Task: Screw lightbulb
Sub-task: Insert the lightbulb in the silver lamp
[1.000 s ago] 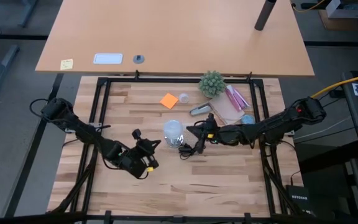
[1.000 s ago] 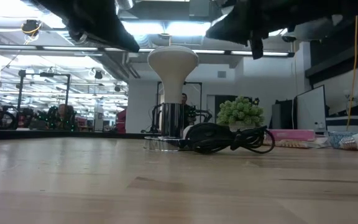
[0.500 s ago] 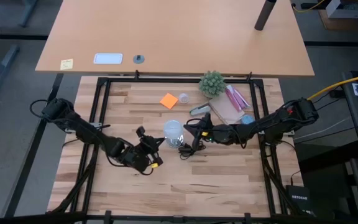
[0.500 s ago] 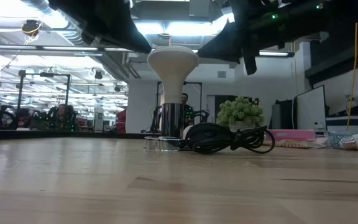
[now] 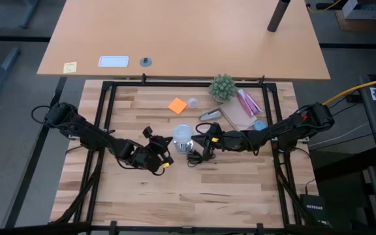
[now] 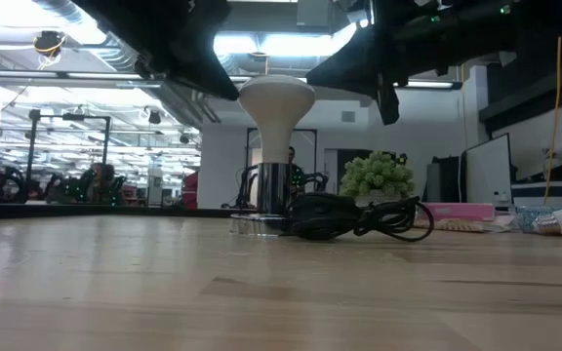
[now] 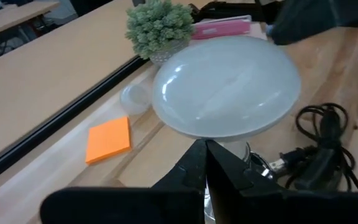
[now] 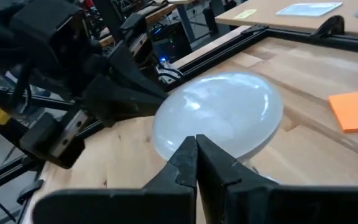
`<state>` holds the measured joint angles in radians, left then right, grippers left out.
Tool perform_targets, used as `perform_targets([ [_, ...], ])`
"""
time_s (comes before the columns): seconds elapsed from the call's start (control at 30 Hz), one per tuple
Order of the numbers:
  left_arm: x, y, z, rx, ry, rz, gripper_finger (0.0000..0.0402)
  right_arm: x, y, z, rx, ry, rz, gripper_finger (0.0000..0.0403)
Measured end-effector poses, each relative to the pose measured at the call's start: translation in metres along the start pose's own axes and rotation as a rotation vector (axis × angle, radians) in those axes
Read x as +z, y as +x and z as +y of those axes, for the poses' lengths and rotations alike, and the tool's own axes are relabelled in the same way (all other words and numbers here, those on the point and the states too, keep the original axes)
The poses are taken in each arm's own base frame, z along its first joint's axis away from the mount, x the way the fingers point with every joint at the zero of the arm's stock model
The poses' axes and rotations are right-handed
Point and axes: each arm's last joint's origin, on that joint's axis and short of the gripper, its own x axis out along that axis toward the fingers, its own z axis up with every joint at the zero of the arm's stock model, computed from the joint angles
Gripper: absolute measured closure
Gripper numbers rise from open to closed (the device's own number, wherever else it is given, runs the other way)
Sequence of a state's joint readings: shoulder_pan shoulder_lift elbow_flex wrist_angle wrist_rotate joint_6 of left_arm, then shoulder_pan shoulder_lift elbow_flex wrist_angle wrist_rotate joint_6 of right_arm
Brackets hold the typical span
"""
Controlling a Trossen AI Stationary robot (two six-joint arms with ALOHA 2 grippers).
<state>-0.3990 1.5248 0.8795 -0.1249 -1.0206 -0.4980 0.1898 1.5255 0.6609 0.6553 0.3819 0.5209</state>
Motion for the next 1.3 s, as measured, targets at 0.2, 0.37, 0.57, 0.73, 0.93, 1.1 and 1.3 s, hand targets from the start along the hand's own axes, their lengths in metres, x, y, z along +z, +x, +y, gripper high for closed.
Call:
perform_targets([
  [0.2, 0.001, 0.01, 0.007, 0.04, 0.004, 0.009, 0.04, -0.005, 0.005, 0.0, 0.019, 0.039, -0.004, 0.0397],
  [0.37, 0.0, 0.015, 0.012, 0.069, 0.019, 0.031, 0.04, -0.001, 0.005, 0.003, 0.069, 0.024, -0.046, 0.0397],
  [0.57, 0.0, 0.003, 0.008, 0.082, 0.034, -0.01, 0.04, 0.015, -0.004, 0.008, 0.096, -0.04, -0.115, 0.0397],
  [0.73, -0.001, -0.013, 0.002, 0.025, 0.035, -0.029, 0.04, 0.019, -0.006, 0.005, -0.024, -0.158, -0.149, 0.0397],
  [0.93, -0.004, -0.02, -0.008, -0.093, -0.028, 0.004, 0.04, 0.017, -0.001, -0.013, -0.146, -0.195, -0.095, 0.0397],
  [1.1, -0.008, -0.012, -0.019, -0.127, -0.032, -0.003, 0.04, 0.019, 0.001, -0.018, -0.166, -0.188, -0.092, 0.0397],
  [1.3, -0.007, -0.003, -0.018, -0.098, -0.035, -0.011, 0.04, 0.015, 0.001, -0.019, -0.173, -0.205, -0.053, 0.0397],
])
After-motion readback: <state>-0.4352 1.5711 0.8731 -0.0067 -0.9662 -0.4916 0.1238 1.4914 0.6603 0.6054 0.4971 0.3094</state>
